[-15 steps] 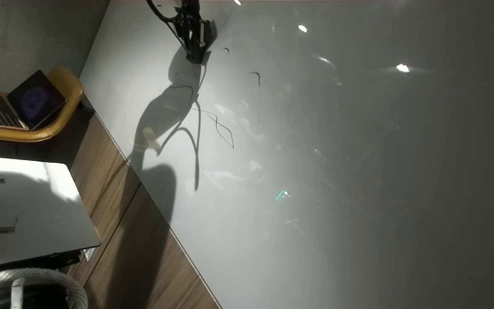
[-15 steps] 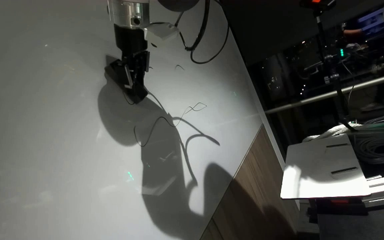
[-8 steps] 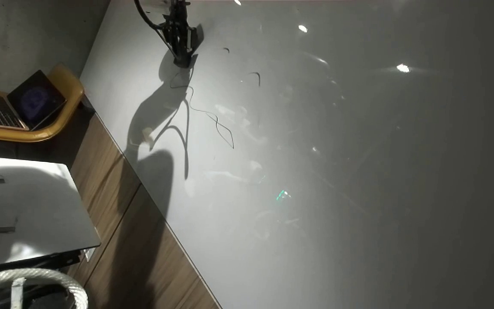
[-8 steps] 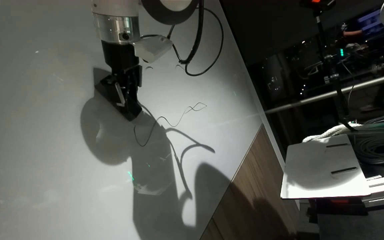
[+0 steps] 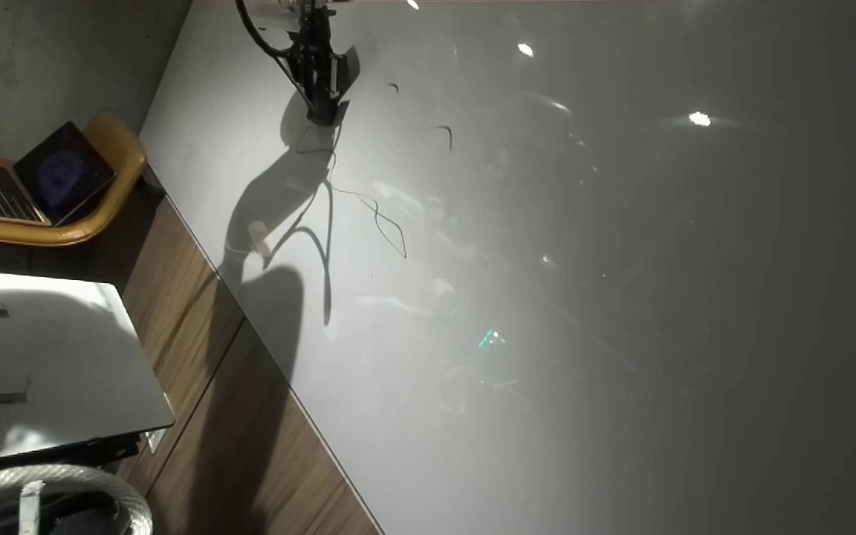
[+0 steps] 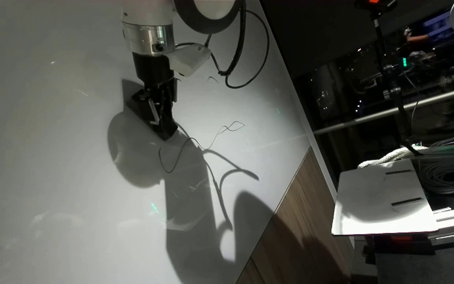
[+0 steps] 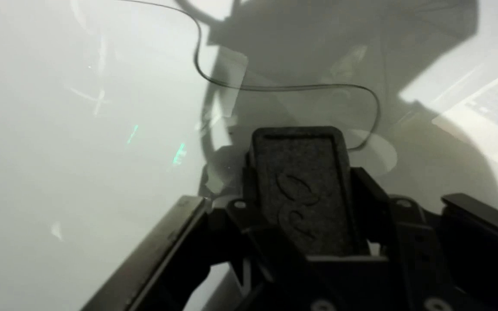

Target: Use the eraser to erase the board

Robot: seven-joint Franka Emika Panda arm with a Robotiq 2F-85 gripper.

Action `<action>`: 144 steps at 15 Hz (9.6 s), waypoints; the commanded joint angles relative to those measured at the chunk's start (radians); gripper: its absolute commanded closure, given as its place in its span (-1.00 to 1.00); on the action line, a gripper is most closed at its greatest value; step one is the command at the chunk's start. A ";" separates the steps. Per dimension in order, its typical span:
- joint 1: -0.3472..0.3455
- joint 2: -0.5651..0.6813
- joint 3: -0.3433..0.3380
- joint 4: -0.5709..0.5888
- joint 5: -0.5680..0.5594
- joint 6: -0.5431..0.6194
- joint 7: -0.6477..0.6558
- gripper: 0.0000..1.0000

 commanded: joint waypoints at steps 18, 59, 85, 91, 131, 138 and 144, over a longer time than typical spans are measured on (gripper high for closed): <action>-0.401 -0.139 -0.300 -0.097 0.062 0.198 -0.200 0.40; 0.176 0.361 -0.076 0.272 -0.010 -0.173 0.086 0.40; -0.376 -0.058 -0.350 -0.242 0.147 0.221 -0.151 0.40; -0.341 -0.082 -0.303 -0.358 0.178 0.314 -0.133 0.40; -0.235 -0.033 -0.200 -0.185 0.040 0.161 -0.140 0.40; -0.225 -0.073 -0.173 -0.163 -0.038 0.098 -0.139 0.40; -0.220 -0.121 -0.166 -0.221 0.044 0.071 -0.158 0.40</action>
